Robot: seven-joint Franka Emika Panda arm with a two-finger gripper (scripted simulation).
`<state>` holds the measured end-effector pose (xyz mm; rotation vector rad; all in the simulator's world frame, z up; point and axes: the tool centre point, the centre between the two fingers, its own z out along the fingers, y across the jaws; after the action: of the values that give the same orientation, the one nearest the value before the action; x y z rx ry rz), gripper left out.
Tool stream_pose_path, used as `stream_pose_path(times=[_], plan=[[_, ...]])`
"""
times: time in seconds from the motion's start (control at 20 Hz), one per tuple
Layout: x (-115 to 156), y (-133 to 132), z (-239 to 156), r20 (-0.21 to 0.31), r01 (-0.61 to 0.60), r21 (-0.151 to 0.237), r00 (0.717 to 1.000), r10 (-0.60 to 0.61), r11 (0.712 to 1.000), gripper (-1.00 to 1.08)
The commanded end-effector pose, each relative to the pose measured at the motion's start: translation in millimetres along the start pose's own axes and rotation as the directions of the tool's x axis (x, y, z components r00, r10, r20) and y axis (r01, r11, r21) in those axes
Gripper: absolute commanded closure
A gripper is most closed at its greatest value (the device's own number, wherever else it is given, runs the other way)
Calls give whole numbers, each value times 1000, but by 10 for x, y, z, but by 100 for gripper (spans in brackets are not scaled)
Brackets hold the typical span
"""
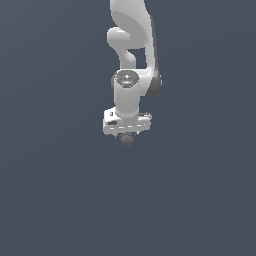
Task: Pick up the object and move it to a goal position.
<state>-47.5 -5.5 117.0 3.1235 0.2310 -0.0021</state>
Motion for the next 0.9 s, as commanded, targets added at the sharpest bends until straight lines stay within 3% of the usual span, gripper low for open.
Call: stream_pose_path(times=[0.0,0.35,0.85], plan=[[-107,-16,104,-1,18,4,1000,-18,1000,-92],[-281,-41,256,-2,44,9,999,-44,999,-92],[-296,-42,386,-2,45,9,999,-45,999,-92]])
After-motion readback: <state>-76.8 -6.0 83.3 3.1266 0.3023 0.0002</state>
